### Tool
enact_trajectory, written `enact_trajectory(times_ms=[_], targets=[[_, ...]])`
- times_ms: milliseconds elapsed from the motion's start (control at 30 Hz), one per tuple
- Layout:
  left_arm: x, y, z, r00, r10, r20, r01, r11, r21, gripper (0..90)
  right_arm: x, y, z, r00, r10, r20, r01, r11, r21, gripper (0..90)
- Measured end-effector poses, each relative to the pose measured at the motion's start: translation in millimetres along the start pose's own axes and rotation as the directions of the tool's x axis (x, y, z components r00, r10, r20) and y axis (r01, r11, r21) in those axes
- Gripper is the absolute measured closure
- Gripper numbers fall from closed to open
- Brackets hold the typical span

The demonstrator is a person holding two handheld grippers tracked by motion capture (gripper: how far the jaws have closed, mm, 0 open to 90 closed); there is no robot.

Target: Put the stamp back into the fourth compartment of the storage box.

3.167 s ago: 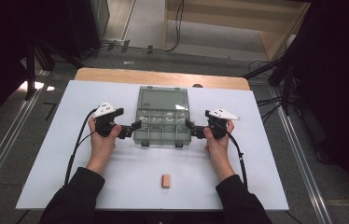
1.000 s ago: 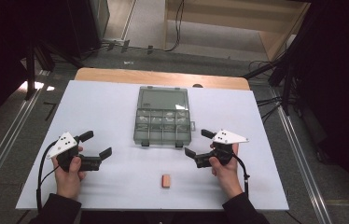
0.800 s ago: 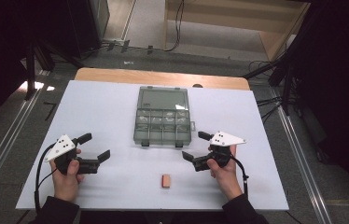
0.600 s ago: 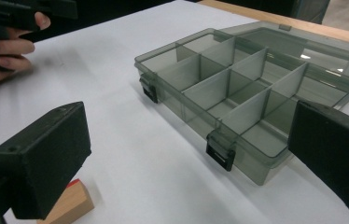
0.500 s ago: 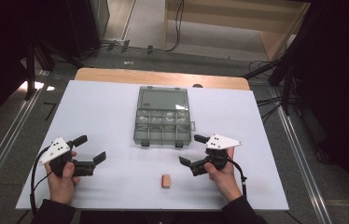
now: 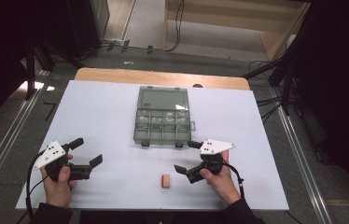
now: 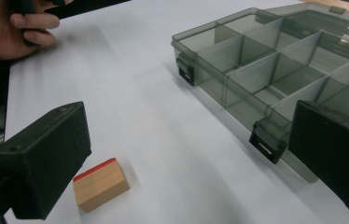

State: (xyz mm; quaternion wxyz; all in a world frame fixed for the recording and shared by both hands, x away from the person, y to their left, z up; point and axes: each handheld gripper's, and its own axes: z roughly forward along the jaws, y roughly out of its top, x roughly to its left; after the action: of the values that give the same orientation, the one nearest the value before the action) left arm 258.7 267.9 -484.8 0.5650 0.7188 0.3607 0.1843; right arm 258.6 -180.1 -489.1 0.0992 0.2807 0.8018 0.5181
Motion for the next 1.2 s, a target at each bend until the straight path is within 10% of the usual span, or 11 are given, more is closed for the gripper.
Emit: enact_trajectory(times_ms=[1200], targets=[[3.3,-3.5,-3.6,1.0,-0.003,-0.007,0.003,1.0,0.003,0.0,29.4,-6.8,20.7,0.9802,-0.101,-0.17,0.129,0.979,0.158,0.0]])
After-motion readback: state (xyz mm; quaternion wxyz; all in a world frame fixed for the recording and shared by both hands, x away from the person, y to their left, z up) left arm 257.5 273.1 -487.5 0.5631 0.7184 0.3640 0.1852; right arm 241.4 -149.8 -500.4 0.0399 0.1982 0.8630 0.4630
